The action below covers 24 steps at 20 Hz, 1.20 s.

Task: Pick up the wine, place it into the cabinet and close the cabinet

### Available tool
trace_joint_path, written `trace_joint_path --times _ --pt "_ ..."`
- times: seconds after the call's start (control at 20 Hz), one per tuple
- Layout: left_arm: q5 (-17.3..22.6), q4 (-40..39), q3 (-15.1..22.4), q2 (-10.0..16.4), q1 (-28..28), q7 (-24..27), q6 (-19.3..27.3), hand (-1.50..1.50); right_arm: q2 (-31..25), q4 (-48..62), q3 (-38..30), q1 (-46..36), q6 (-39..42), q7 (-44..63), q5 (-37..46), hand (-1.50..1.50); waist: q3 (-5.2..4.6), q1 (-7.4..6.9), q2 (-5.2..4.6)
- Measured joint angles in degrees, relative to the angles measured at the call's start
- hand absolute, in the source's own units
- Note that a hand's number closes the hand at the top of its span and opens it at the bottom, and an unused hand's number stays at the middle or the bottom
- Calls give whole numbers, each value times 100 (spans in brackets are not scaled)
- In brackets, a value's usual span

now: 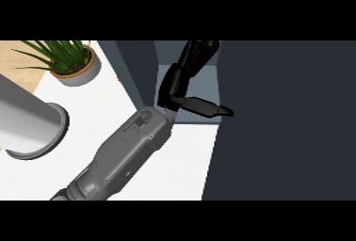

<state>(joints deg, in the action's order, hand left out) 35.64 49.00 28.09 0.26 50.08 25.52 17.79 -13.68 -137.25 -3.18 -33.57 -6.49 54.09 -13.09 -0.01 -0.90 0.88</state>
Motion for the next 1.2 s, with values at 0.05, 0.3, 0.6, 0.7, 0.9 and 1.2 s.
trace_joint_path --times 0.05,0.3,0.6,0.7,0.9,1.2 --pt "-43 321 89 10 -137 -148 143 -150 -4 -10 27 7 -13 4 10 -150 0 -14 2" --pt "-256 1671 611 125 -829 -655 1128 -150 -36 -20 56 27 -37 -7 33 -150 7 4 -27" --pt "-376 2913 1231 187 -1730 -756 2084 -150 -77 -23 134 -119 -110 27 126 -150 9 35 -58" --pt "-437 3312 1422 144 -2035 -729 2298 -150 -77 -40 164 -111 -131 36 139 -150 8 47 -58" --pt "-544 4155 1736 153 -2767 -635 2441 150 -146 -52 197 -270 -238 182 189 -150 1 56 -53" --pt "-772 5514 2240 774 -3704 -848 2368 150 -115 -33 340 -306 -297 162 318 -150 -1 52 -60"
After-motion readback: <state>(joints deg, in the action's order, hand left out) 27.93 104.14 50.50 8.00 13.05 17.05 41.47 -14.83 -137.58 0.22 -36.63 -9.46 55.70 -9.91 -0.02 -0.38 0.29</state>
